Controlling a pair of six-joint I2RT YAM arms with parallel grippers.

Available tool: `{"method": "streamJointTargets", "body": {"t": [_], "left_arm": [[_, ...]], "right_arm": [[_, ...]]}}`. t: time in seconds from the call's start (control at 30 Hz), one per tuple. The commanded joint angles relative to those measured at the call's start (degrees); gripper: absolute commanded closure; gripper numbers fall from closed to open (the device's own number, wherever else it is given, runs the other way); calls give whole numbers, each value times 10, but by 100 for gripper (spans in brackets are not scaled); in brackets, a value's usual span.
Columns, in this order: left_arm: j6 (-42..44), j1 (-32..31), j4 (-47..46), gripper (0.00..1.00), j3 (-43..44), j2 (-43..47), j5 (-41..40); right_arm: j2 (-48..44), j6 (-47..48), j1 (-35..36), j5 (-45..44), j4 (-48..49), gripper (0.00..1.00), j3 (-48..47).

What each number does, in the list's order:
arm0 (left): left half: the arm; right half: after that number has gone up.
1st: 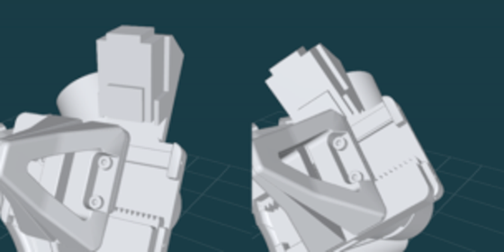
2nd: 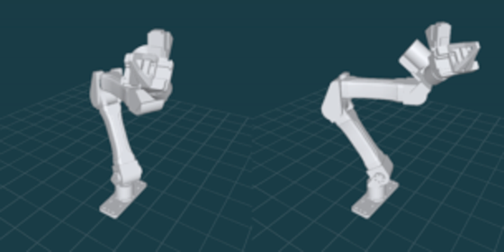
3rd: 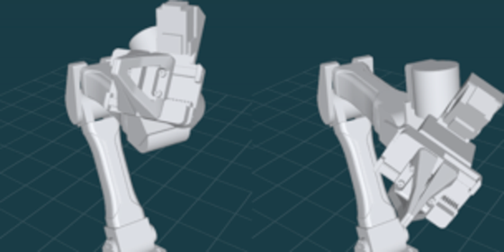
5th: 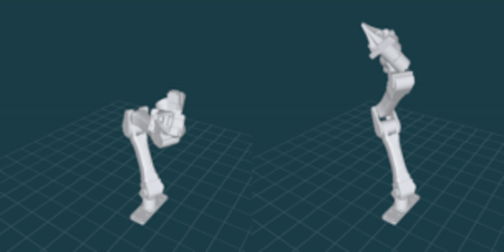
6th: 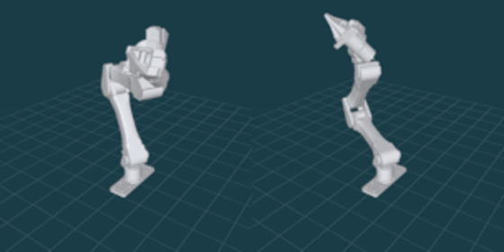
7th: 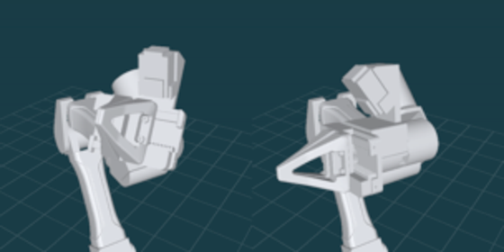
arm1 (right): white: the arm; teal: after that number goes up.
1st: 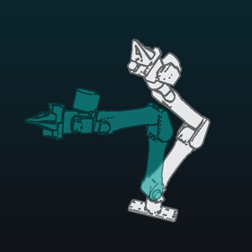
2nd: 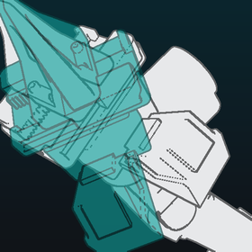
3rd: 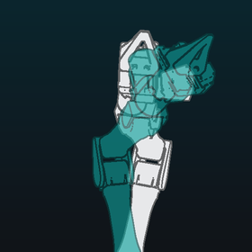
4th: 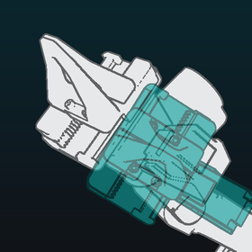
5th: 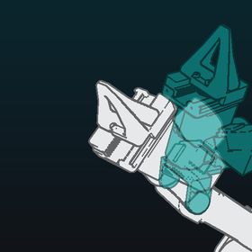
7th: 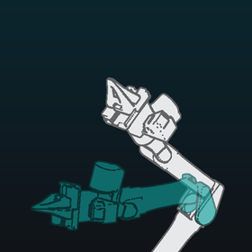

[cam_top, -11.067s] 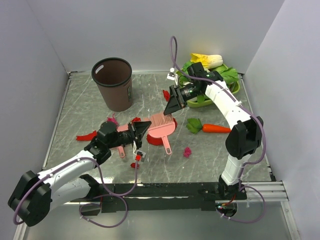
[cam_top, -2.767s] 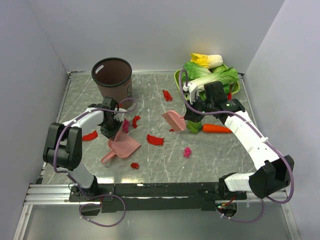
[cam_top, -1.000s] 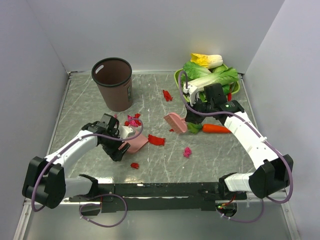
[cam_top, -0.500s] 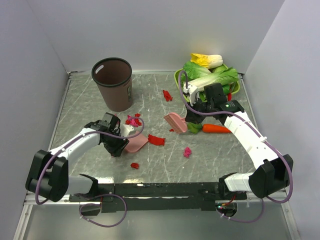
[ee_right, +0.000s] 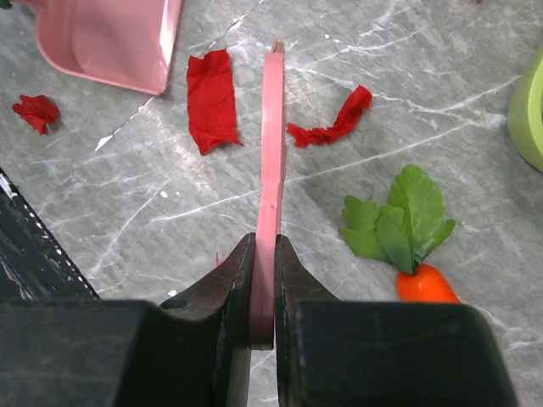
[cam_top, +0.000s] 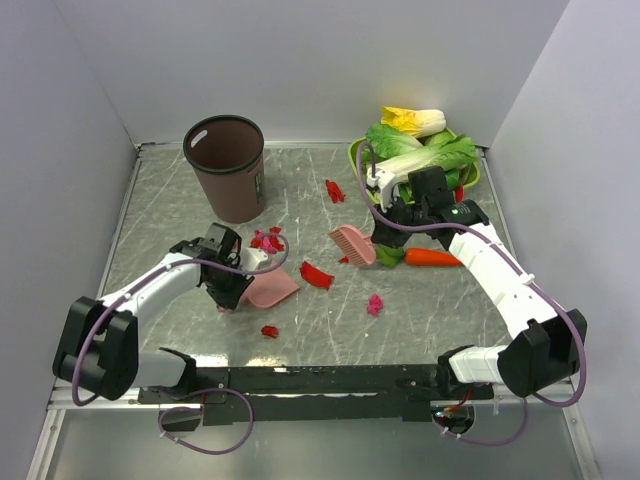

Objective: Sweep away the paper scraps from the table

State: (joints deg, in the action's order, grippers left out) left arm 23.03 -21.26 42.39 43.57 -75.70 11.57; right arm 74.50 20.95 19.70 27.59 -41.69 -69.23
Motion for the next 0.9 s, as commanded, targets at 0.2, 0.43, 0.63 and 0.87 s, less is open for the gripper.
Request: {"method": "streamJointTargets", "body": {"t": [0.2, 0.43, 0.63, 0.87], "left_arm": [[139, 2, 150, 99, 45, 94, -57], [314, 3, 275, 99, 42, 158, -111], [318, 21, 285, 99, 35, 147, -127], [327, 191, 219, 99, 83, 120, -136]], "right_arm": [[-43, 64, 0, -32, -51, 100, -45], [-38, 41, 33, -113, -150, 100, -66], [-64, 120, 33, 60, -231, 100, -57], [31, 125, 67, 164, -234, 100, -132]]}}
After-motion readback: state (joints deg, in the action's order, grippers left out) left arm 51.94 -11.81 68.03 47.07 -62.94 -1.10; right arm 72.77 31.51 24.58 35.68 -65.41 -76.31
